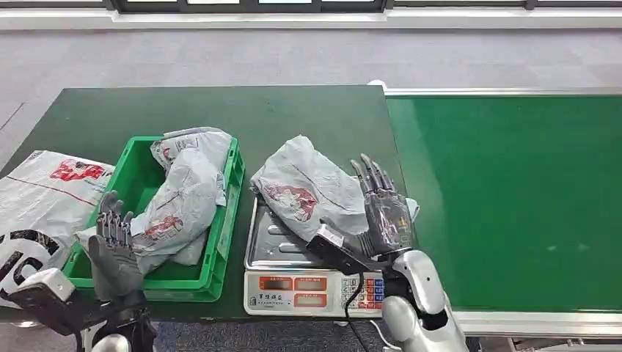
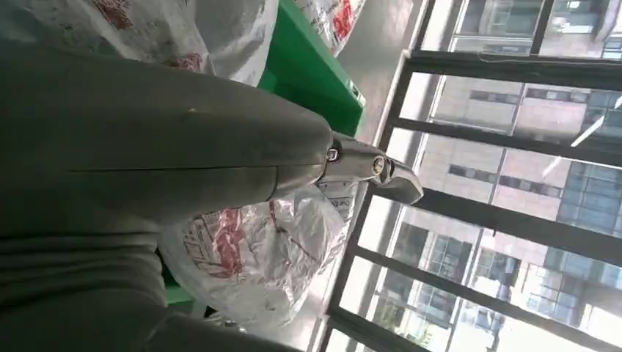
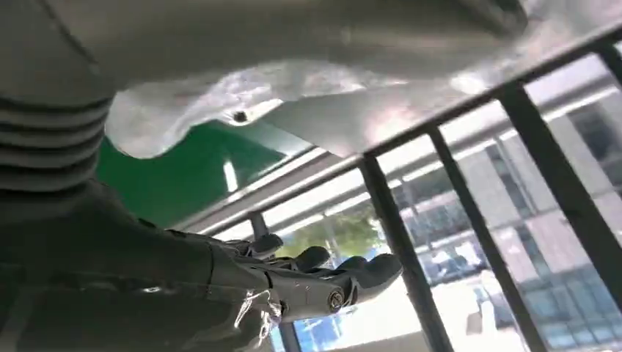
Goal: Moved the parcel from conveyor to table for the left to box.
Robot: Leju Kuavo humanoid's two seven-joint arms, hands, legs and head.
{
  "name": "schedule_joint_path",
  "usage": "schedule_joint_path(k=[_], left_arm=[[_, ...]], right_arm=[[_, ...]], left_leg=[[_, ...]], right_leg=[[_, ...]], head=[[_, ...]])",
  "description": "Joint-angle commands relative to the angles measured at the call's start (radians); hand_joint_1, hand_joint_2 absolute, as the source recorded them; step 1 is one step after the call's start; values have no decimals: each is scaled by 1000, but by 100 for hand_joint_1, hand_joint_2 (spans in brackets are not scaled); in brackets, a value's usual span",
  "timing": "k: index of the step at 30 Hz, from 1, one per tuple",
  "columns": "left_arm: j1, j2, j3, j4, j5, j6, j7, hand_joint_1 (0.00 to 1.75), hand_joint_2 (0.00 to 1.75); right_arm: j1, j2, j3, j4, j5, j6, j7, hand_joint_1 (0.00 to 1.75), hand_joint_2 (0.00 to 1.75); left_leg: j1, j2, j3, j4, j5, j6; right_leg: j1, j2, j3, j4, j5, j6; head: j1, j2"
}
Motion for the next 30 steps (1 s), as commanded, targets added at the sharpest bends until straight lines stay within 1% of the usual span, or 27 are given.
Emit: schedule_joint_path(k=[1,2,3,5,6,7,8,9,10,11,12,13,15,16,17,18,19,23,24,26,27,29,30], left_arm=[[-31,69,-115,4,-324,20,12,0,0],[-80,83,-172,39,-518,99,38,0,0],[-127,103,-215,94,-579,94,77,0,0],[-190,125,-253,185,-618,82,106,0,0],[-253,177,-305,274,-650,20,150,0,0],[-277,180,-306,315,-649,22,147,0,0],[-335,204,-333,413,-659,23,117,0,0],[-399,228,-370,501,-651,-12,120,0,0],[-419,233,-380,529,-652,-24,124,0,0],[-509,232,-408,655,-623,-69,117,0,175],[-602,232,-471,777,-628,-106,102,0,175],[-642,218,-482,832,-618,-105,94,0,175],[-746,193,-556,967,-621,-156,76,0,175],[-780,173,-578,1011,-618,-153,72,0,175],[-808,158,-602,1048,-623,-164,74,0,175],[-818,155,-614,1060,-625,-177,69,0,175],[-830,146,-623,1076,-622,-178,69,0,175],[-828,150,-632,1077,-622,-184,62,0,175],[-851,138,-664,1099,-623,-214,59,0,175],[-908,86,-729,1167,-618,-241,60,0,175],[-937,46,-757,1208,-595,-257,65,0,175],[-958,-6,-787,1243,-588,-261,70,0,175],[-965,-31,-802,1259,-584,-262,75,0,175]], right_arm=[[124,-3,-86,-222,-274,-196,-441,0,175],[181,8,-118,-348,-470,-192,-562,0,175],[216,19,-138,-430,-595,-186,-644,0,175],[248,23,-159,-496,-655,-162,-677,0,175],[228,-17,-115,-558,-732,-180,-678,0,175],[229,-23,-111,-558,-736,-186,-678,0,175],[214,-42,-87,-565,-751,-190,-678,0,175],[200,-61,-70,-553,-747,-202,-678,0,175],[197,-63,-68,-546,-745,-206,-678,0,175],[186,-64,-69,-515,-743,-205,-678,0,175],[169,-70,-62,-496,-763,-197,-678,0,175],[162,-75,-55,-488,-767,-206,-678,0,175],[146,-76,-53,-450,-791,-197,-678,0,175],[138,-78,-47,-439,-795,-204,-678,0,175],[135,-79,-46,-429,-800,-199,-678,0,175],[131,-79,-44,-423,-806,-191,-678,0,175],[126,-79,-42,-418,-807,-192,-678,0,175],[127,-78,-42,-416,-810,-189,-678,0,175],[123,-74,-44,-400,-806,-175,-678,0,175],[111,-54,-51,-380,-796,-157,-678,0,175],[102,-43,-55,-370,-789,-155,-678,0,175],[96,-31,-65,-358,-791,-150,-678,0,175],[97,-22,-77,-348,-788,-143,-678,0,175]], left_leg=[[0,-2,-1,0,0,0],[0,-2,0,-1,0,0],[0,-5,-2,0,1,0],[-1,-13,-3,0,2,0],[0,-14,-2,0,2,0],[-1,-13,-3,0,3,0],[-2,-11,-2,-1,2,0],[-1,-9,-1,-2,3,0],[-1,-8,-1,-1,2,0],[-1,-6,-1,-3,4,0],[-1,-5,-1,-2,3,-1],[-1,-8,-1,-3,5,-1],[0,-6,-1,-2,6,0],[0,-7,-2,-2,8,-1],[0,-5,-2,0,7,0],[0,-4,-3,-1,9,1],[0,-2,-2,0,7,0],[0,2,-1,0,7,0],[0,3,-1,-1,8,0],[1,1,-2,0,8,-1],[1,-1,-3,-1,9,-1],[1,-4,-5,0,9,0],[1,-4,-5,1,8,0]], right_leg=[[0,-3,0,0,-1,-1],[0,-5,1,-1,-1,-1],[0,-8,0,0,-2,-1],[0,-14,0,1,-3,-1],[0,-16,2,-1,-3,-1],[-1,-14,0,0,-2,0],[-1,-11,1,0,-1,0],[-1,-10,2,-2,0,0],[-1,-7,1,-1,0,0],[-1,-8,1,-2,1,-1],[0,-6,1,-2,1,-1],[-1,-9,1,-3,3,-1],[0,-8,0,-2,4,-2],[0,-10,0,-3,6,-1],[0,-7,0,-1,5,0],[0,-7,-1,-2,7,-1],[0,-4,-1,-1,7,-1],[0,1,-1,-1,9,-1],[0,1,-1,-2,9,-1],[1,-1,-1,-2,9,-1],[1,-3,-1,-3,9,-1],[1,-6,-3,-2,9,-1],[1,-5,-3,-1,9,-1]], head=[[0,0],[0,0],[0,0],[0,0],[0,0],[0,0],[0,0],[0,0],[0,0],[0,0],[0,0],[0,0],[0,0],[0,0],[0,0],[0,0],[0,0],[0,0],[0,0],[0,0],[0,0],[0,0],[0,0]])
